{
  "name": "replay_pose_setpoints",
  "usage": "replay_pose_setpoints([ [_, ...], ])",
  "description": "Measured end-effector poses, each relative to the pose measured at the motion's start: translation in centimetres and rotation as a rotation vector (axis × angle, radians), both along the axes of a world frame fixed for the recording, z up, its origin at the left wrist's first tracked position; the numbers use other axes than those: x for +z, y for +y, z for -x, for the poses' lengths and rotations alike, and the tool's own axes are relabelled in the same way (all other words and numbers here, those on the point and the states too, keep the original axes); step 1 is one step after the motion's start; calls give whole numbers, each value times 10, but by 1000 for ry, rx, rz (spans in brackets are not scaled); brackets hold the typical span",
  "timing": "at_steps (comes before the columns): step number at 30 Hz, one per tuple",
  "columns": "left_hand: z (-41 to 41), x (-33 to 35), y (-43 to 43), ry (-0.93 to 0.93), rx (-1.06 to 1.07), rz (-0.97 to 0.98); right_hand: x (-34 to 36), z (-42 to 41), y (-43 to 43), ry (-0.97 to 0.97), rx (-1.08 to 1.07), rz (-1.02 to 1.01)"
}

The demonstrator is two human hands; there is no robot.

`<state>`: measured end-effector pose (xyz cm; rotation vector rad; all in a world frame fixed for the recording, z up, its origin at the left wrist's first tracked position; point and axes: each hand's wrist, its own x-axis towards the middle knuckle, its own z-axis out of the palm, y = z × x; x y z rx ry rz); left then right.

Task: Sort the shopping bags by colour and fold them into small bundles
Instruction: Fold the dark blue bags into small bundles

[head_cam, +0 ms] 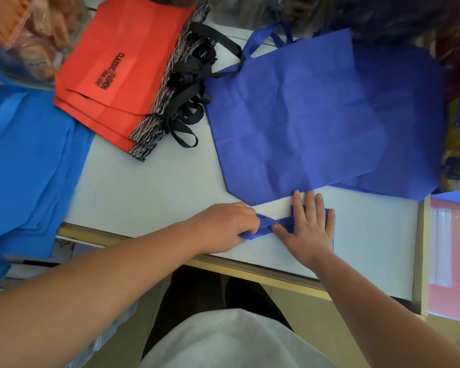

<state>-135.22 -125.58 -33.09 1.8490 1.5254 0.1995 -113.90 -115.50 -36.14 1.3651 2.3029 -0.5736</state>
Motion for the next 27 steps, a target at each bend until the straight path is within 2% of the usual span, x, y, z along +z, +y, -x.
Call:
replay_pose_setpoints([
  [2, 5, -4, 0, 120, -110, -75, 0, 0, 0, 9, -4, 6],
  [4, 12, -13, -3, 189, -180, -31, 0, -1, 0, 14, -12, 11],
  [6, 15, -16, -7, 191, -136, -13, 0, -2, 0, 8, -2, 11],
  [12, 14, -23, -9, -35, 363, -73, -2, -1, -2, 23, -41, 5],
  [16, -2, -21, -1, -175, 719, 35, -5, 4, -5, 38, -78, -32],
  [21, -11, -25, 0, -329, 858, 150, -4, 5, -8, 22, -95, -66],
  [25, -8, -11, -3, -683, 955, 239, -6, 10, -12, 30, -147, -92],
  [27, -5, -4, -5, -737, 904, 313, -7, 11, -13, 20, -162, -104],
])
